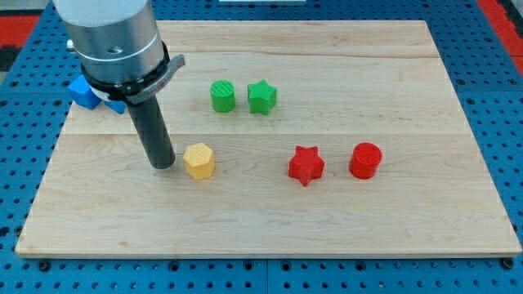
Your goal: Move the yellow hexagon to the bottom of the green circle
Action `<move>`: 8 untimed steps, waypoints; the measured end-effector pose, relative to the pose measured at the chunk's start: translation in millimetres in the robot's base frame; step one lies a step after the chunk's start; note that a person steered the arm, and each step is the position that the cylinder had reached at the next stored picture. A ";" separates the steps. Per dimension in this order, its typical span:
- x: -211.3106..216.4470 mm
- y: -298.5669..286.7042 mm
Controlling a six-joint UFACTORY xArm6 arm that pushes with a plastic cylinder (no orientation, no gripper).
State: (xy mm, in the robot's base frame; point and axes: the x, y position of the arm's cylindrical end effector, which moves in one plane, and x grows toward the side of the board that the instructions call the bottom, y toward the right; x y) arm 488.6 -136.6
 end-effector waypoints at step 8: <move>-147.2 -17.8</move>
